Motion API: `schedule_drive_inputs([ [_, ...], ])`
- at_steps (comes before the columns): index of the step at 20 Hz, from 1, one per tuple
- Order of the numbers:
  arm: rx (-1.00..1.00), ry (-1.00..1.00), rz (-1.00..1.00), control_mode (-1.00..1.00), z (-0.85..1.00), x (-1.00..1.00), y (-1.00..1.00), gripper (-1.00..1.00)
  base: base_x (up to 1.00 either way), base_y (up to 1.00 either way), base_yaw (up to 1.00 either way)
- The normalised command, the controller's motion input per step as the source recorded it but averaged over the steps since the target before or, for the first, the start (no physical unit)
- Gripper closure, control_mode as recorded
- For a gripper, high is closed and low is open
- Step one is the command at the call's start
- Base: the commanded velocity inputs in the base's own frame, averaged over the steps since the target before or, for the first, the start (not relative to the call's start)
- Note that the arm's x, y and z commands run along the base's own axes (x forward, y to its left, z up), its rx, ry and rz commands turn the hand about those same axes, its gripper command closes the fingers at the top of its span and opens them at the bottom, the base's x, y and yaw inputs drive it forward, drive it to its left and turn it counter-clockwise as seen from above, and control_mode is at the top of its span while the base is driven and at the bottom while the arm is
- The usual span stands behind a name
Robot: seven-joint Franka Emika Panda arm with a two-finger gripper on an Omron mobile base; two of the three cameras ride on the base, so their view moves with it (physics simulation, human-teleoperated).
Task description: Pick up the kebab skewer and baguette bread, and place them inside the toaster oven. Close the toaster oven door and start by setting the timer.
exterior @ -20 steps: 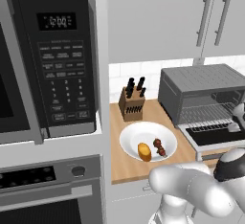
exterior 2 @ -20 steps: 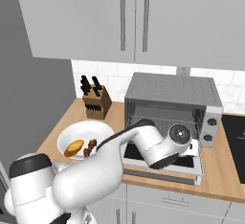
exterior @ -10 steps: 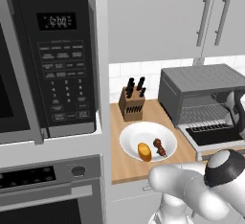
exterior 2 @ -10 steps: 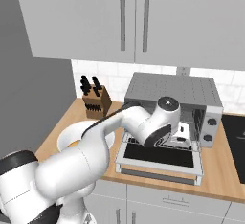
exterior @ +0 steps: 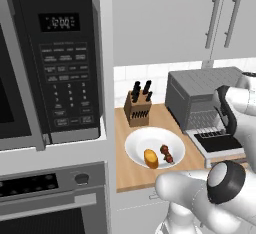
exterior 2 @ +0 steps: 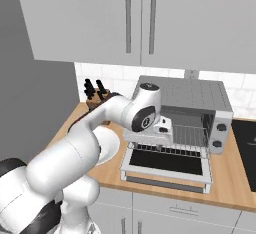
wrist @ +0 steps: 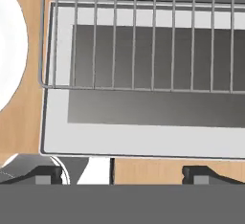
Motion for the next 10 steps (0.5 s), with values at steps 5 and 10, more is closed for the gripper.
schedule_drive_inputs([
  [5,0.0,0.0,0.1,-1.0,-0.18,-0.1,0.95,-1.0,0.0,0.0,0.0],
  [10,0.0,-0.09,0.02,-1.0,-0.14,-0.1,0.86,-1.0,0.0,0.0,0.0],
])
